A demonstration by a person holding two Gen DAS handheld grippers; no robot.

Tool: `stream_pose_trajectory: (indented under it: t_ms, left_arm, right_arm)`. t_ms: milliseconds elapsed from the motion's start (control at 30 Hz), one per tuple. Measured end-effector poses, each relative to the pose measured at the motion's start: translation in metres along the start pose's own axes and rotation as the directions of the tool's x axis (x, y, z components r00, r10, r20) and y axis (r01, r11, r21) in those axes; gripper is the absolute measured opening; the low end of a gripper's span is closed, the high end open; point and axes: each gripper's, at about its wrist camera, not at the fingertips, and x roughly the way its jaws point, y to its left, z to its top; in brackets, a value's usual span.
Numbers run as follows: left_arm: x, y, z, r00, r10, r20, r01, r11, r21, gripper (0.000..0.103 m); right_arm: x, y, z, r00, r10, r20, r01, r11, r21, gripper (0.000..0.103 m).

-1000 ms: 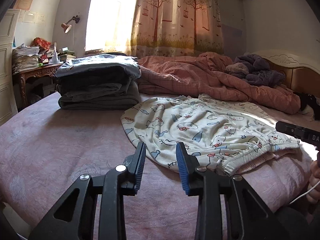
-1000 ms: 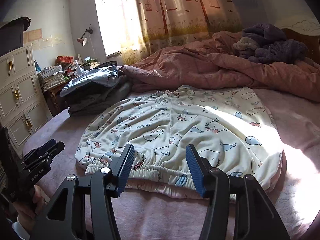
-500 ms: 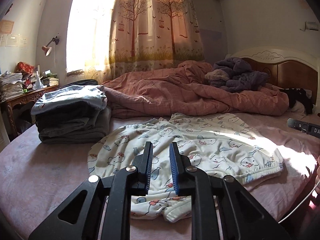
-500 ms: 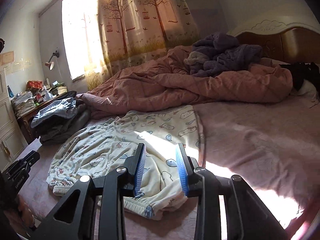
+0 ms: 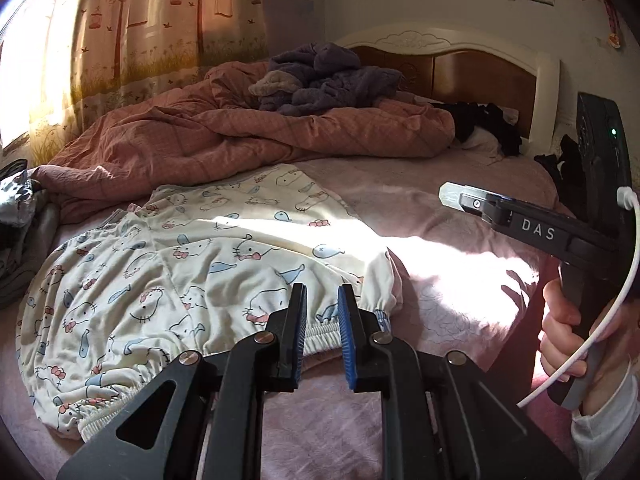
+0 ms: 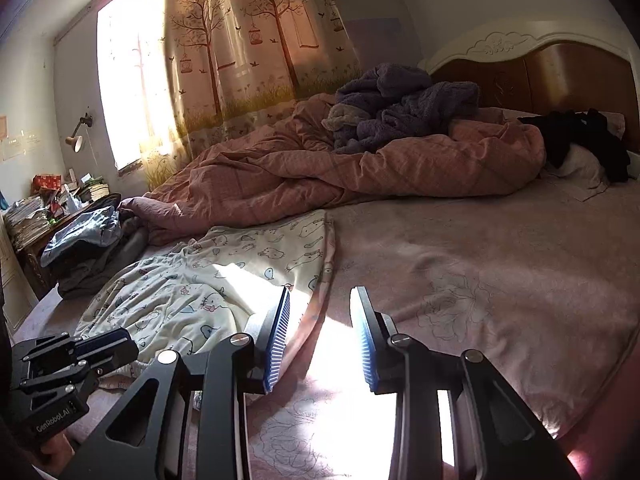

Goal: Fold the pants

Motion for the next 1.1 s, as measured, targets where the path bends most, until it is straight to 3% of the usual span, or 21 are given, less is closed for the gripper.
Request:
stream_pose_trajectory:
  t_ms: [100, 200, 367, 433, 500, 533, 567, 667, 733, 800, 867, 967, 1100]
  left_arm:
    - [0.002, -0.005, -0.002, 0.997, 0.076, 0.013, -0.076, 0.997, 0.023, 0.015]
    - [-0.015, 0.015, -0.002, 0.978, 0.186, 0.092, -0.185, 0.983, -0.019, 0.015]
    - [-0.049, 0.046, -0.002, 0.915, 0.340, 0.220, -0.329, 0.941, -0.086, 0.016]
    - [-0.063, 0.055, -0.006, 0.876, 0.407, 0.258, -0.390, 0.913, -0.118, 0.035]
    - [-0.083, 0.063, -0.014, 0.827, 0.471, 0.309, -0.439, 0.882, -0.169, 0.090]
    - [-0.094, 0.067, -0.020, 0.789, 0.512, 0.340, -0.473, 0.859, -0.197, 0.094]
    - [-0.105, 0.069, -0.026, 0.753, 0.547, 0.366, -0.503, 0.837, -0.217, 0.095]
    - [-0.125, 0.077, -0.041, 0.666, 0.643, 0.377, -0.602, 0.763, -0.238, 0.101]
    - [-0.133, 0.084, -0.053, 0.631, 0.680, 0.374, -0.634, 0.730, -0.256, 0.103]
    - [-0.137, 0.094, -0.060, 0.622, 0.702, 0.348, -0.646, 0.711, -0.278, 0.103]
    - [-0.137, 0.105, -0.066, 0.638, 0.702, 0.316, -0.636, 0.712, -0.297, 0.103]
    - [-0.136, 0.118, -0.071, 0.640, 0.715, 0.281, -0.632, 0.698, -0.337, 0.103]
    - [-0.136, 0.124, -0.078, 0.630, 0.734, 0.252, -0.632, 0.674, -0.382, 0.103]
  right_arm:
    - [0.008, -0.006, -0.002, 0.999, 0.020, -0.030, -0.020, 1.000, 0.016, 0.033]
    - [0.014, 0.000, -0.007, 0.997, 0.057, -0.049, -0.056, 0.998, 0.012, 0.033]
    - [0.017, 0.029, -0.010, 0.994, 0.106, -0.026, -0.107, 0.994, -0.038, 0.033]
    - [0.016, 0.044, -0.007, 0.991, 0.129, -0.016, -0.130, 0.990, -0.048, 0.033]
    - [0.011, 0.061, -0.003, 0.989, 0.148, 0.017, -0.147, 0.988, -0.058, 0.047]
    - [0.007, 0.070, -0.002, 0.987, 0.155, 0.040, -0.152, 0.986, -0.063, 0.065]
    - [0.003, 0.080, -0.002, 0.984, 0.166, 0.063, -0.161, 0.984, -0.072, 0.069]
    - [-0.004, 0.113, -0.005, 0.970, 0.225, 0.089, -0.216, 0.971, -0.103, 0.069]
    - [-0.003, 0.134, -0.010, 0.958, 0.274, 0.083, -0.266, 0.959, -0.098, 0.077]
    - [0.000, 0.152, -0.016, 0.951, 0.297, 0.082, -0.290, 0.953, -0.093, 0.085]
    - [0.003, 0.168, -0.021, 0.953, 0.292, 0.081, -0.283, 0.953, -0.109, 0.085]
    - [0.009, 0.182, -0.028, 0.956, 0.280, 0.083, -0.270, 0.955, -0.120, 0.087]
    - [0.013, 0.189, -0.038, 0.968, 0.232, 0.092, -0.217, 0.965, -0.148, 0.087]
